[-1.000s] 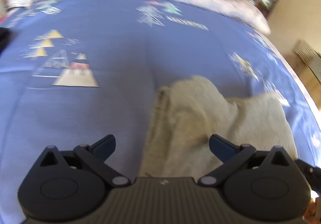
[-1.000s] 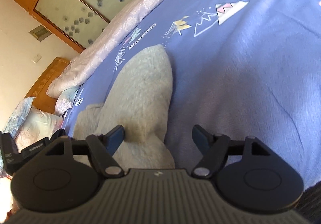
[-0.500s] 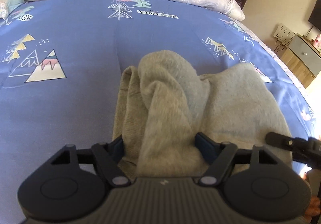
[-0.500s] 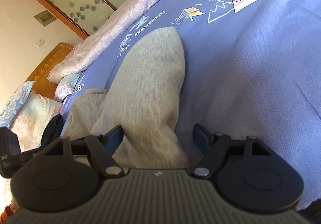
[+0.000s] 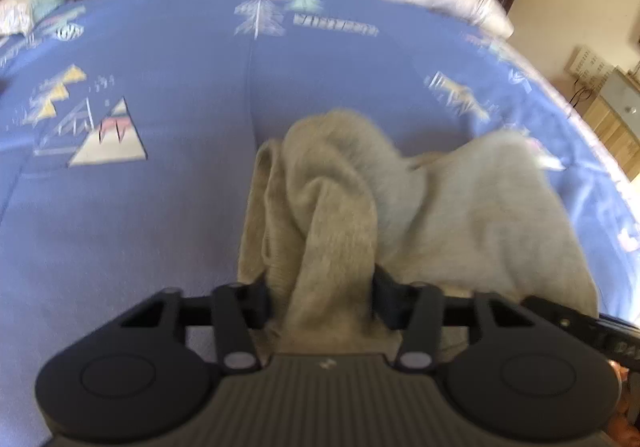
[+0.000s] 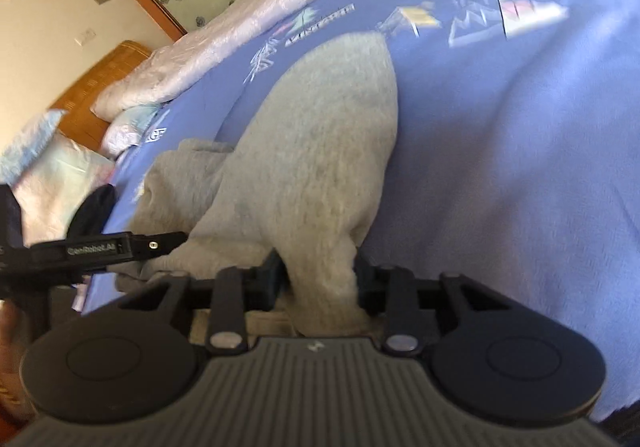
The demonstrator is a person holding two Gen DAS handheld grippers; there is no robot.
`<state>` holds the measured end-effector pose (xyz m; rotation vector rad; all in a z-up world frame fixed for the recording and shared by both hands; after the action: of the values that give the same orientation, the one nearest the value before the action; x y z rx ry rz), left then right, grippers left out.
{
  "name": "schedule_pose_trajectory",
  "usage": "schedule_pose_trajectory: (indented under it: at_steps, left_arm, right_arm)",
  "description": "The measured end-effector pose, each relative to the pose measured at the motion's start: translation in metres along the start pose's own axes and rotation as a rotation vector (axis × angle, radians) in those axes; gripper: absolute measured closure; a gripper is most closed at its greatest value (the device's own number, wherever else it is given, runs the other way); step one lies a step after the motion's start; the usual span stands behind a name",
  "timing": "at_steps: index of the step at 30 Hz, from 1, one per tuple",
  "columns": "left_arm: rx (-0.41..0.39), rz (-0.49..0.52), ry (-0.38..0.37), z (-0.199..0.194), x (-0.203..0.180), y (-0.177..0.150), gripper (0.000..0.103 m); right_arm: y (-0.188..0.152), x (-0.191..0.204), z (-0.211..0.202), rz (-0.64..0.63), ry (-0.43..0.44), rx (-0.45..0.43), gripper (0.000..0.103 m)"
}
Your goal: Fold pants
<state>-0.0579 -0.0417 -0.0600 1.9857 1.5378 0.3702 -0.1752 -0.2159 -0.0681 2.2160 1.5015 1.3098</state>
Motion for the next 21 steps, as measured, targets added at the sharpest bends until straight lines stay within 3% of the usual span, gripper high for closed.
schedule_pose_trajectory:
  at_steps: [4,6,8,13,15,16,19,21]
  left_arm:
    - [-0.102,-0.037,-0.129,-0.026,-0.006,0.000,0.069]
    - [-0.088,-0.041,-0.172,-0.022,-0.010,-0.003,0.068]
    - [-0.061,-0.032,-0.160,-0.013,-0.012,-0.010,0.064]
    - [-0.074,-0.041,-0.107,-0.014,0.004,-0.009,0.030]
    - [-0.073,-0.041,-0.060,-0.016,0.015,-0.005,0.007]
    - [-0.050,-0.039,-0.056,-0.012,0.020,-0.005,0.004]
    - [0.030,-0.060,-0.102,0.004,0.023,-0.009,0.006]
    - [0.052,-0.070,-0.151,0.011,0.019,-0.012,0.015]
  right_arm:
    - [0.008,0.031,-0.028,-0.233,-0.063,-0.163,0.083]
    - [0.012,0.031,-0.038,-0.262,-0.080,-0.200,0.083]
    - [0.014,0.019,-0.040,-0.246,-0.109,-0.194,0.083]
    - [0.003,-0.014,-0.023,-0.105,-0.125,-0.094,0.082]
    - [0.002,-0.012,-0.020,-0.090,-0.119,-0.090,0.081]
    - [0.003,-0.010,-0.017,-0.088,-0.117,-0.087,0.079]
    - [0.004,-0.014,-0.016,-0.053,-0.105,-0.082,0.075]
    - [0.000,-0.017,-0.015,-0.008,-0.093,-0.075,0.073]
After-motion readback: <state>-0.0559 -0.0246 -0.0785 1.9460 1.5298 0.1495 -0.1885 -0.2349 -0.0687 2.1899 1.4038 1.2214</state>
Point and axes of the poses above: each gripper's, at about its wrist camera, not at the fingertips, and z roughly the way its jaws point, x to its left, y to its top, the point moved 6 cm from there along z, roughly the way its jaws point, and after that the axes turned 5 degrees about z, right-handed, at the moved point
